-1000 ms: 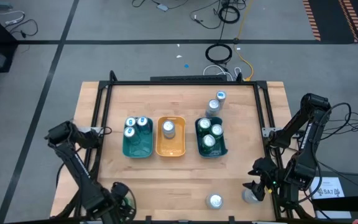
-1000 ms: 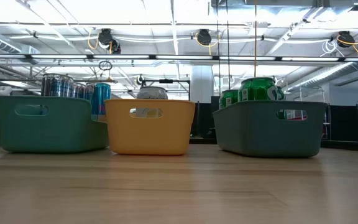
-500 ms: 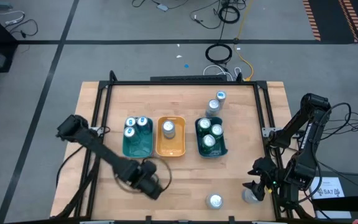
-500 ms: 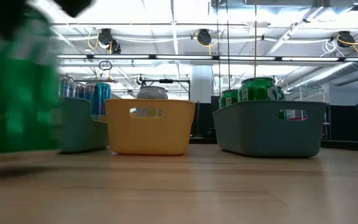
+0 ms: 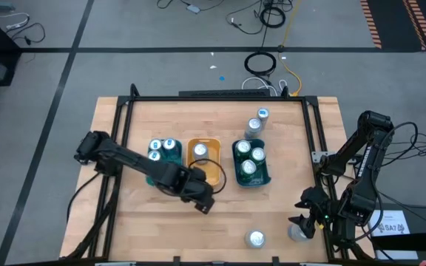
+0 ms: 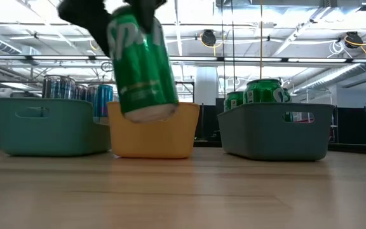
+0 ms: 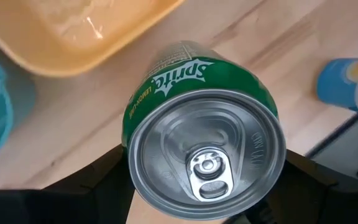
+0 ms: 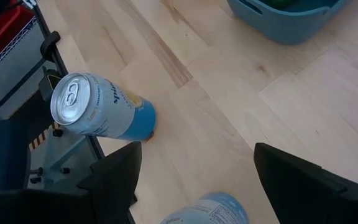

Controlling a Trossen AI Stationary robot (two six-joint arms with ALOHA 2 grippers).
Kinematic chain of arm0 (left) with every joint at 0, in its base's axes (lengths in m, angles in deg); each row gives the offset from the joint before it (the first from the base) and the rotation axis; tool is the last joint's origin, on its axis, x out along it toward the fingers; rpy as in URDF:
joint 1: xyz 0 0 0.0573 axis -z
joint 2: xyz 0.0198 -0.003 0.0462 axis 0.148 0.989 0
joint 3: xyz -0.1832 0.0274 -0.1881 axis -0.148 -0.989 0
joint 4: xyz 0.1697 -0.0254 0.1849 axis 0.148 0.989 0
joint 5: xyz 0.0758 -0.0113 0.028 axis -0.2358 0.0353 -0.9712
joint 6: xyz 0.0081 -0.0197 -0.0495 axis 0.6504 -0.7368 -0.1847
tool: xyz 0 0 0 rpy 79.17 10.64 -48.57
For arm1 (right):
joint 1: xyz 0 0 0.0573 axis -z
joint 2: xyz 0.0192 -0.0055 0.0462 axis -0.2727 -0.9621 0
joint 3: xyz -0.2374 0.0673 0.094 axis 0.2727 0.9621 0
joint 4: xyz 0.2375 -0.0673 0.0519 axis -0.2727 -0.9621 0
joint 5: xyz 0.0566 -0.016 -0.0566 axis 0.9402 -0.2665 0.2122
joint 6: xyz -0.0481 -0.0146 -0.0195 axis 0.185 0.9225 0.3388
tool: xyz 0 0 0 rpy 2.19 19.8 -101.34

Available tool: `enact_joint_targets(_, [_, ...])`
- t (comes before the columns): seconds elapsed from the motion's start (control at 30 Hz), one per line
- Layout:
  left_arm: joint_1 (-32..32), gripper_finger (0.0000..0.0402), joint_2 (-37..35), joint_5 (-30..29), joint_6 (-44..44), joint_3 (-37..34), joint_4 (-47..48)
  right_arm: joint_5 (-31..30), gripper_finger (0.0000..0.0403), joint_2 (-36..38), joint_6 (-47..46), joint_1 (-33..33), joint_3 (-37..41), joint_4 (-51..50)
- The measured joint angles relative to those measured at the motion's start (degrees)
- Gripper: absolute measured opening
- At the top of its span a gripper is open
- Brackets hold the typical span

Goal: Sort soda cans
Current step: Move the green soda can to the bottom center of the table

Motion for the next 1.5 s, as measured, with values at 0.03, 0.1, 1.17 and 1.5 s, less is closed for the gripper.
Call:
enact_joint_targets(0.03, [-0.4,0.0295,1.1,0.0,1.0,1.2,0.6,-0.1,0.0302,0.0,0.0,0.0,0.0,0.0])
enact_joint_targets(0.1, [-1.0,0.0295,3.9,0.1,2.9,4.1,1.1,-1.1,0.0302,0.0,0.1,0.0,0.0,0.0])
enact_joint_targets(1.17, [-4.7,0.0295,23.8,1.1,12.9,30.9,18.4,7.4,0.0302,0.0,-0.3,0.0,0.0,0.2])
enact_joint_targets(1.5, [-4.8,0.0298,23.8,0.0,12.7,30.8,14.9,8.5,0.0302,0.0,-0.3,0.0,0.0,0.8])
